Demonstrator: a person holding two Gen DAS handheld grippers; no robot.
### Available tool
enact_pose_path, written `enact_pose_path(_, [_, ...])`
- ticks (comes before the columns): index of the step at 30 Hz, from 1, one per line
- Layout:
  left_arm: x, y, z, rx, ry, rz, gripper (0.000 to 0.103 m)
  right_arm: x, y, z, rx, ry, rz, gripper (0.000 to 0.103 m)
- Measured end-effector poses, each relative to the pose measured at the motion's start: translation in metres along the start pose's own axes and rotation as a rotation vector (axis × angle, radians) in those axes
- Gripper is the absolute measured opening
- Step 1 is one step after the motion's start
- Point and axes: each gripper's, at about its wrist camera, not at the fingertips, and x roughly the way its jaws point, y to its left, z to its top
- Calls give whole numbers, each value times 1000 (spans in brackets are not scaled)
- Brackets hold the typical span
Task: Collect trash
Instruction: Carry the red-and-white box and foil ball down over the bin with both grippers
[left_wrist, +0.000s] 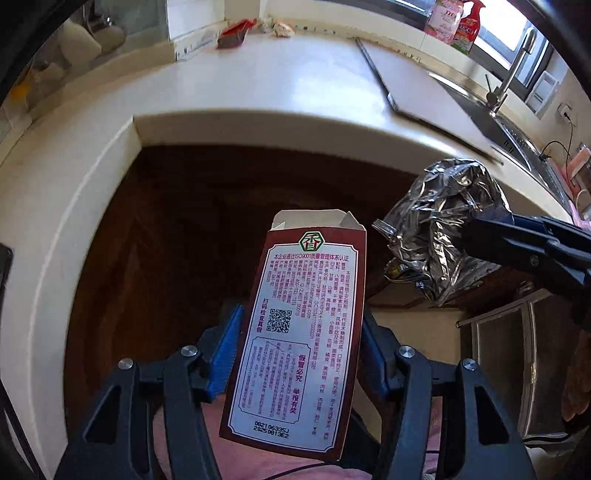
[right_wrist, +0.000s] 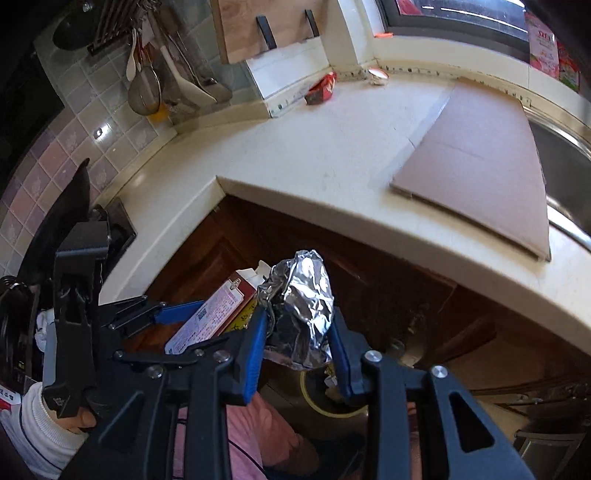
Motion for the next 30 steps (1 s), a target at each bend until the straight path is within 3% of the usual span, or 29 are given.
enact_pose_path(11, [88,4,-37,-83,151,-33,57,88,-46,-62,178,197,21,33])
enact_pose_path(20, [149,7,-44,-141,222,-18,58,137,-68,-77,193,276,-31,34])
enact_pose_path(30, [177,9,-47,-143,282,-31,60,179,-81,-80,246,356,-21,35])
